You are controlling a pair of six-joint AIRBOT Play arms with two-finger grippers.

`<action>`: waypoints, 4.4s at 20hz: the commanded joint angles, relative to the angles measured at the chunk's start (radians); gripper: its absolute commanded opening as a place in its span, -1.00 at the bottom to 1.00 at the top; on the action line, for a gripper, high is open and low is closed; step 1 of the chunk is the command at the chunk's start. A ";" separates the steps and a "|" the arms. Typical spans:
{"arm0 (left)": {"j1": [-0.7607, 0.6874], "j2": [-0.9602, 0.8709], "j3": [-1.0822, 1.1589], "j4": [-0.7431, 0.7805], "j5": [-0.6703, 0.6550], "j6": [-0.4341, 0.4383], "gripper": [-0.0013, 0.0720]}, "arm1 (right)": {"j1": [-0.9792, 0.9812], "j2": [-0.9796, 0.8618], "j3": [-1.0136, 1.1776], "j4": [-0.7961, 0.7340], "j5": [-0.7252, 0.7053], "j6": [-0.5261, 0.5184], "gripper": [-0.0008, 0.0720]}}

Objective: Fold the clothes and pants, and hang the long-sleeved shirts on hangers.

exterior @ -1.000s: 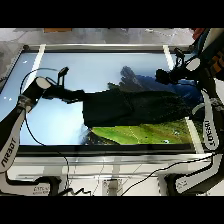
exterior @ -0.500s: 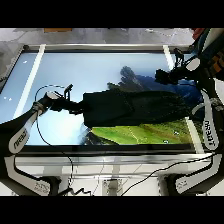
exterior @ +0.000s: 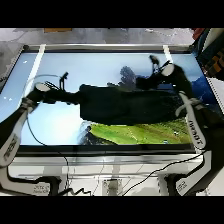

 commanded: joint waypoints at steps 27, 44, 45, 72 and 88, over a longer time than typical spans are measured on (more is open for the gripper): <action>-0.513 0.018 0.047 -0.208 0.441 -0.057 0.63 | -0.164 -0.018 -0.008 0.104 0.209 -0.013 -0.87; -0.421 0.026 0.047 -0.207 0.397 0.033 0.96 | -0.148 -0.057 -0.029 0.283 0.313 -0.386 0.77; -0.421 0.026 0.047 -0.207 0.395 0.033 0.96 | -0.117 -0.057 -0.029 0.269 0.312 -0.411 0.77; -0.411 0.024 0.047 -0.034 0.290 0.033 0.94 | -0.099 -0.288 -0.160 0.770 0.299 -0.430 0.73; -0.223 0.391 0.047 0.033 0.293 0.205 0.57 | -0.348 0.038 0.048 0.755 0.182 -0.395 -0.87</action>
